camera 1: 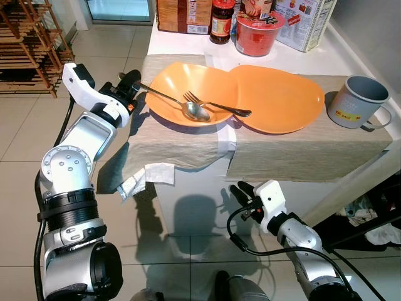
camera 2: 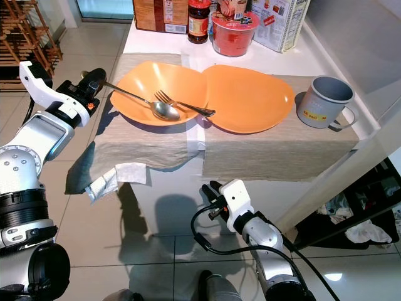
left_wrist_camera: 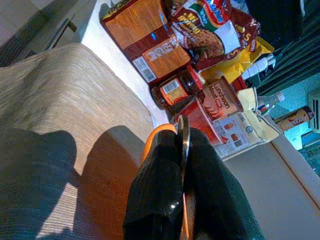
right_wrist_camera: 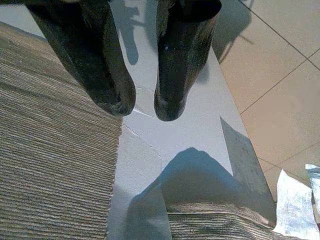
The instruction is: Setting the table
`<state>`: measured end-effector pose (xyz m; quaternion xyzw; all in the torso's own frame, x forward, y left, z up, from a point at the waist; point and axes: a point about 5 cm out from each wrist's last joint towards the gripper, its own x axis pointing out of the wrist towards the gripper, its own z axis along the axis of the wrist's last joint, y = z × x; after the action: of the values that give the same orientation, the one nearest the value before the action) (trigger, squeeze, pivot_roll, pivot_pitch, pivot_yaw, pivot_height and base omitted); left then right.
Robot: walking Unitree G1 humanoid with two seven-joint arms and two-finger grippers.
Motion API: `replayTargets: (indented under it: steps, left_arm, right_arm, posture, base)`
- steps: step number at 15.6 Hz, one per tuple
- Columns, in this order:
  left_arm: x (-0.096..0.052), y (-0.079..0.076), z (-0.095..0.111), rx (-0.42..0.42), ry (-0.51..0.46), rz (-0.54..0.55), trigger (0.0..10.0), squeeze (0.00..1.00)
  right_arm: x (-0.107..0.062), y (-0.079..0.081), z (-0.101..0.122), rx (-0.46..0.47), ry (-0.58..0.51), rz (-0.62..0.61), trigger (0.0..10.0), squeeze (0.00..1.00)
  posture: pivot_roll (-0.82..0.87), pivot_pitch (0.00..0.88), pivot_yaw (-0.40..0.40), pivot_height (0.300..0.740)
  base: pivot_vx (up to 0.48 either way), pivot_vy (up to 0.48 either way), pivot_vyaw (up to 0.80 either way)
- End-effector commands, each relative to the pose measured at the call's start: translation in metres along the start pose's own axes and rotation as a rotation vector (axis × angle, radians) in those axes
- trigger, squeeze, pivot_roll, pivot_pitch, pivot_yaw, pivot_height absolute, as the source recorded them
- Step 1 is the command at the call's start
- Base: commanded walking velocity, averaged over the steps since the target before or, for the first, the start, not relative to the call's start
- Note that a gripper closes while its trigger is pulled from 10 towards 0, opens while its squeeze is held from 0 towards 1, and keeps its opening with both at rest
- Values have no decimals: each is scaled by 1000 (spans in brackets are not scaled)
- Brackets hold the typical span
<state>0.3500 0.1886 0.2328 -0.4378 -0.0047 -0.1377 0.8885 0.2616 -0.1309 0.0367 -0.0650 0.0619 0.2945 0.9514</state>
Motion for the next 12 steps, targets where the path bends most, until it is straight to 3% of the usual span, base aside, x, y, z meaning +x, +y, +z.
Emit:
replayTargets:
  steps: [1, 2, 4, 9, 11, 12]
  left_arm:
    - [1, -8, 7, 17, -35, -15, 0, 0]
    - [-1, -14, 24, 23, -127, -43, 0, 0]
    - [-5, -21, 42, 20, -207, -78, 0, 0]
    - [-15, -29, 64, 42, -287, -130, 0, 0]
    - [-24, -40, 79, 71, -331, -213, 0, 0]
    - [-34, -47, 89, 67, -382, -286, 7294, 0]
  right_arm:
    - [-1, -3, 0, 7, 3, -19, 10000, 0]
    - [-1, -4, 0, 7, 2, -21, 10000, 0]
    - [-1, -3, 0, 11, 1, -24, 10000, 0]
    - [-2, -2, 0, 21, -1, -31, 10000, 0]
    - [-1, -1, 0, 26, -2, -34, 10000, 0]
    - [-1, -1, 0, 28, -2, -33, 10000, 0]
  posture:
    - [-90, 117, -7, 740]
    - [-90, 114, -8, 740]
    - [-91, 110, -9, 740]
    - [-94, 125, 3, 740]
    - [-95, 134, 8, 740]
    - [-94, 131, 6, 740]
  base:
    - [0, 0, 0]
    - [0, 0, 0]
    - [0, 0, 0]
    - [0, 0, 0]
    - [0, 0, 0]
    - [0, 0, 0]
